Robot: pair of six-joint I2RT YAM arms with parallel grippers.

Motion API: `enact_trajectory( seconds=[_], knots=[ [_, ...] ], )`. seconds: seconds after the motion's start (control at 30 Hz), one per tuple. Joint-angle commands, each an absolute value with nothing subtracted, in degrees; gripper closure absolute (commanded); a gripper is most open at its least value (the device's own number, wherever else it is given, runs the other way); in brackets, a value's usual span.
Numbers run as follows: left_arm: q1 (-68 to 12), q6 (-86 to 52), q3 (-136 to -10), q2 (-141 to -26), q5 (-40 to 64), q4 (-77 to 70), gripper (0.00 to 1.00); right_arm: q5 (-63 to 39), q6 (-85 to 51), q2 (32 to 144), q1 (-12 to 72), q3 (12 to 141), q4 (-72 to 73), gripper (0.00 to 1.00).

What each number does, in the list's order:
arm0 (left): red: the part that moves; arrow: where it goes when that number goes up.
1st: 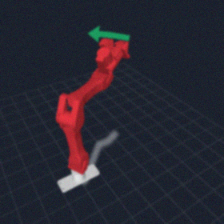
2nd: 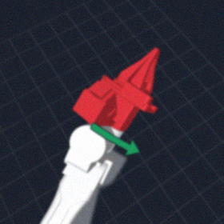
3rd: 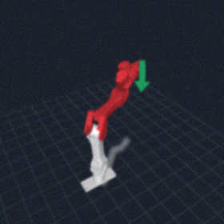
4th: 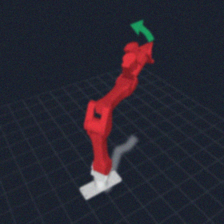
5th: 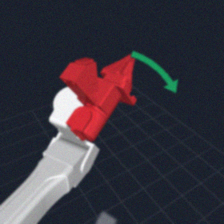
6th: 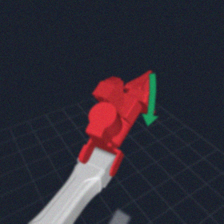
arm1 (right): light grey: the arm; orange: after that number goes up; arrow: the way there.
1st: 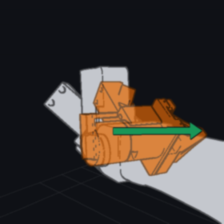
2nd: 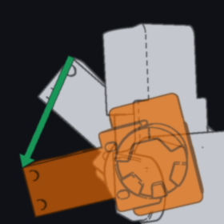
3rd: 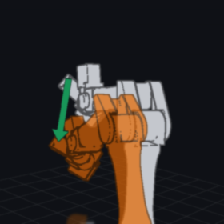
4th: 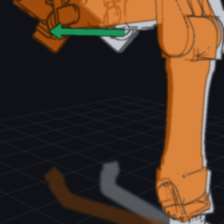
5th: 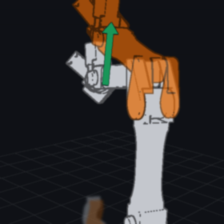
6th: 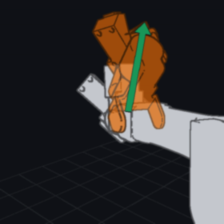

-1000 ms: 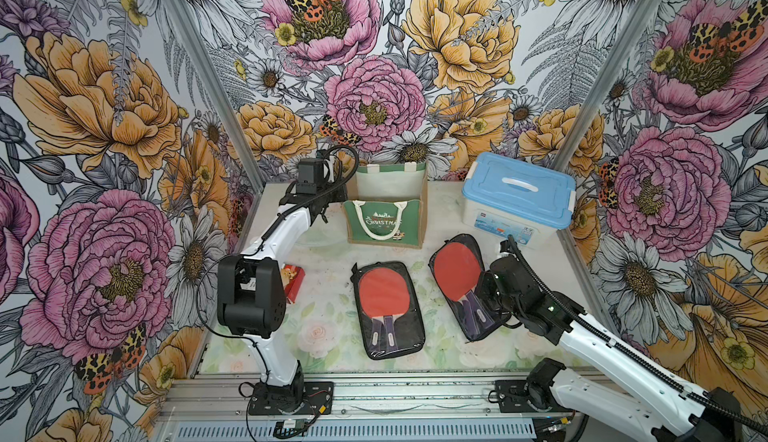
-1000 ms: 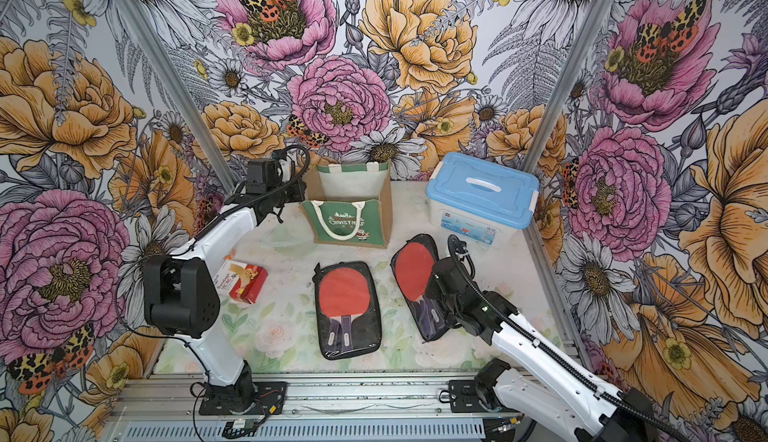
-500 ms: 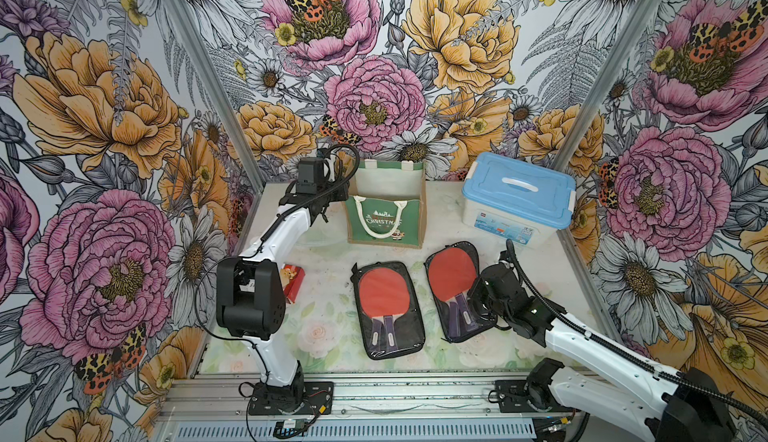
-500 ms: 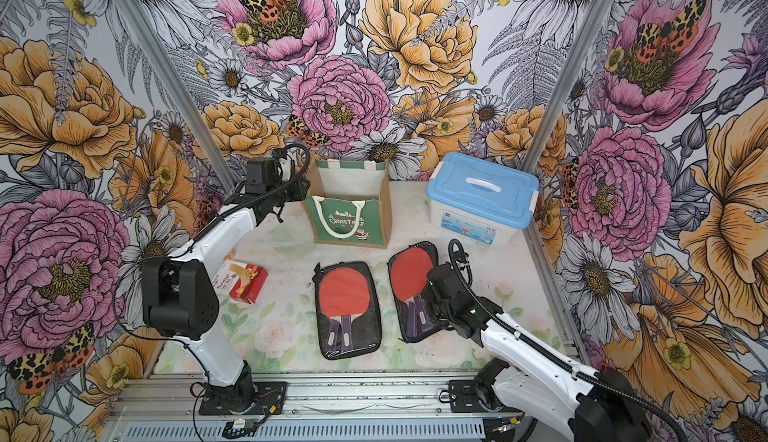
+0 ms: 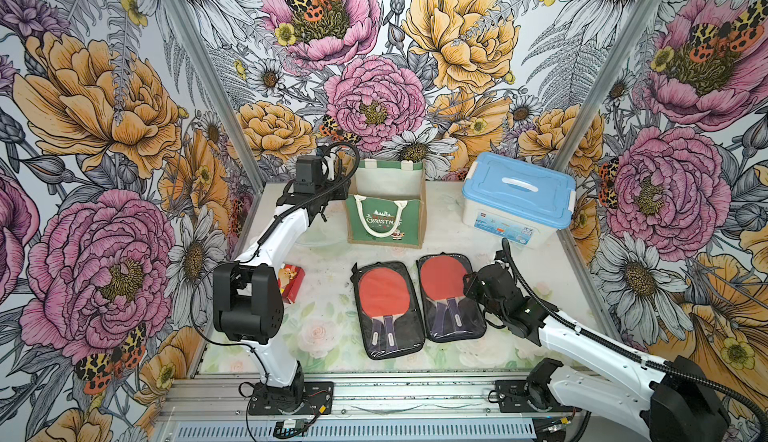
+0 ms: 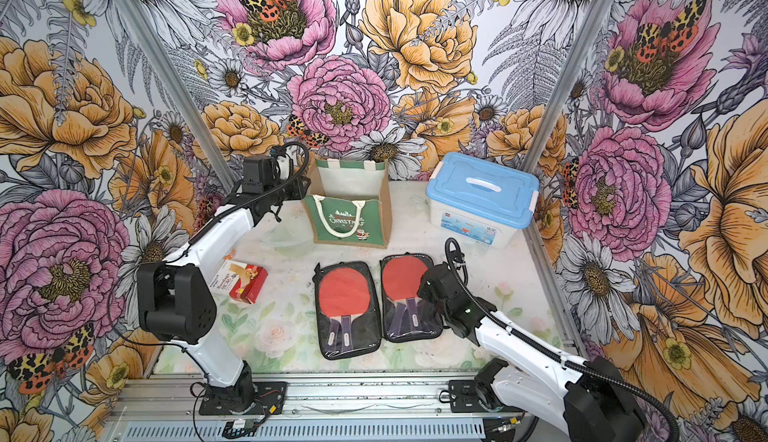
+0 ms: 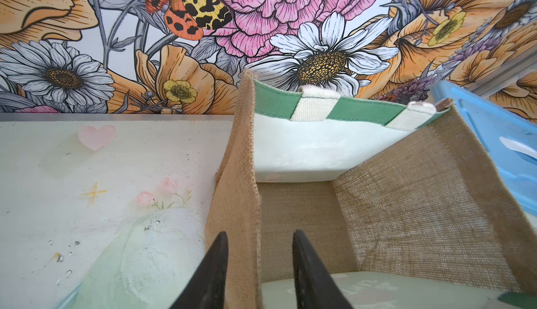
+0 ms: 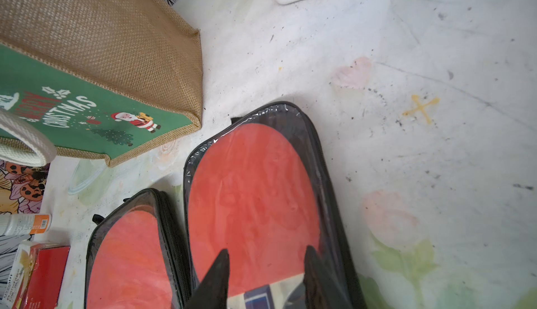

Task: Remove the ping pong set from the canvas bag
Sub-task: Place the ping pong set at the center of the board, then reset both arms

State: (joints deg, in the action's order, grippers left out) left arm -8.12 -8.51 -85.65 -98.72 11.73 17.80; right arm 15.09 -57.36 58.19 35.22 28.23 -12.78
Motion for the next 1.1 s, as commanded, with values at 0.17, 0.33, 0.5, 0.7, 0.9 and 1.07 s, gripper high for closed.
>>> enact_trajectory(
  seconds=[0.17,0.33,0.5,0.7,0.9,1.07],
  knots=[
    [-8.78,-4.55,-87.95,-90.92,13.56,19.42,0.57,13.42,-48.77,58.16,31.12,33.35,-13.00,0.51],
    [-8.81,-2.04,-83.73,-84.05,11.37,19.55,0.40,13.81,-38.56,62.30,28.30,42.07,-18.42,0.38],
    [-5.50,-4.52,-78.15,-78.38,11.28,21.27,0.19,14.87,-31.44,64.93,24.23,47.45,-20.24,0.09],
    [-1.57,-2.71,-67.11,-72.87,9.36,21.07,0.09,15.84,-26.30,65.76,18.45,50.18,-20.28,0.01],
    [-0.03,-1.70,-54.02,-69.54,3.66,13.83,0.05,21.33,-23.46,66.01,15.51,49.43,-20.14,0.01],
    [0.17,-1.28,-41.38,-71.10,-3.23,-1.39,0.01,28.25,-19.77,66.67,13.89,47.82,-19.87,0.01]
  ],
)
